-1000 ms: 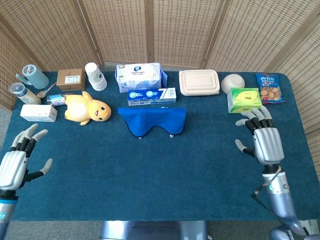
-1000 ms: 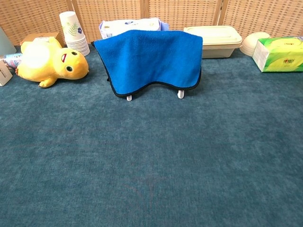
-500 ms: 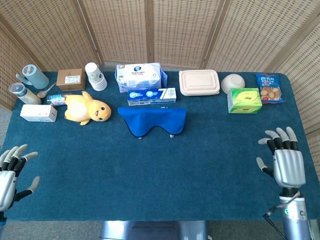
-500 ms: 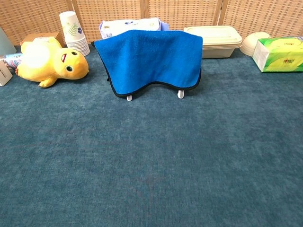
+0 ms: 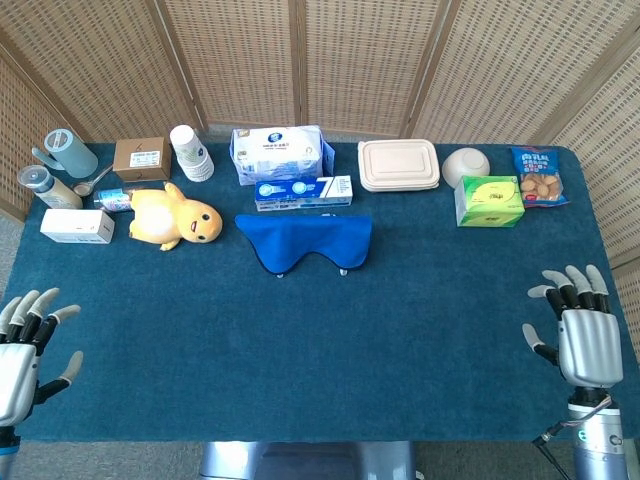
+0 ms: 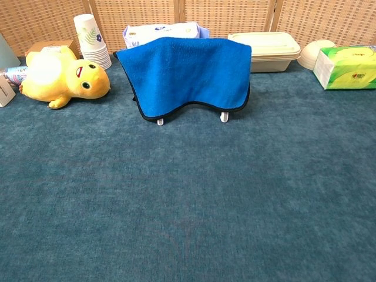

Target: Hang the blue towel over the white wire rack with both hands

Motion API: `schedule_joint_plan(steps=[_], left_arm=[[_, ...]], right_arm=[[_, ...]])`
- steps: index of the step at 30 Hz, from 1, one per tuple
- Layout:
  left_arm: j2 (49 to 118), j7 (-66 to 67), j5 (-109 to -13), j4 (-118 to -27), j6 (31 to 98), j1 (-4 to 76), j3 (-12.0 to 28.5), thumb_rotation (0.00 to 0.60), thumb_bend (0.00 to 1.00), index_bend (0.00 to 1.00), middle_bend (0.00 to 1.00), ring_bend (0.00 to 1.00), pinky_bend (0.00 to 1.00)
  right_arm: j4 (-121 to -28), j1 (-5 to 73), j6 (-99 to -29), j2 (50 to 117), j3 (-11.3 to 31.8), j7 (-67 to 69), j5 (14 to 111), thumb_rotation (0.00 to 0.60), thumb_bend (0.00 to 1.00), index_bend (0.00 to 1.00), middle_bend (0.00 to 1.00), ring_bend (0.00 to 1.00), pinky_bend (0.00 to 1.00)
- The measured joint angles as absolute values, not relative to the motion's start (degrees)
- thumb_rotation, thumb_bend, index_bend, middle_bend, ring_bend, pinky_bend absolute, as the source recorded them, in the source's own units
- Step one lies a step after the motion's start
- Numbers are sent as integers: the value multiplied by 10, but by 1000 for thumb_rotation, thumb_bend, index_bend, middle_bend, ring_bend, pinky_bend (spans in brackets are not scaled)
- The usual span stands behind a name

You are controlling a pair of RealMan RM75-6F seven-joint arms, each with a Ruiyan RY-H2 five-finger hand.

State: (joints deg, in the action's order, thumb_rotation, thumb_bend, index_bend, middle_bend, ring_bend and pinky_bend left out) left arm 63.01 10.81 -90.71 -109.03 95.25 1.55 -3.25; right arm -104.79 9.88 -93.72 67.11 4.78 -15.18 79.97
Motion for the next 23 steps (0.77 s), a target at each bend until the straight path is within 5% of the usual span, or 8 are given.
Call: schedule_joint_plan(steps=[23], left_arm=[[624, 129, -917, -1123, 938, 3, -20, 600, 460, 258, 155, 41, 0]], right_arm=[[-1035, 84, -913, 677, 61, -133, 816, 600, 218, 397, 261, 145, 82]])
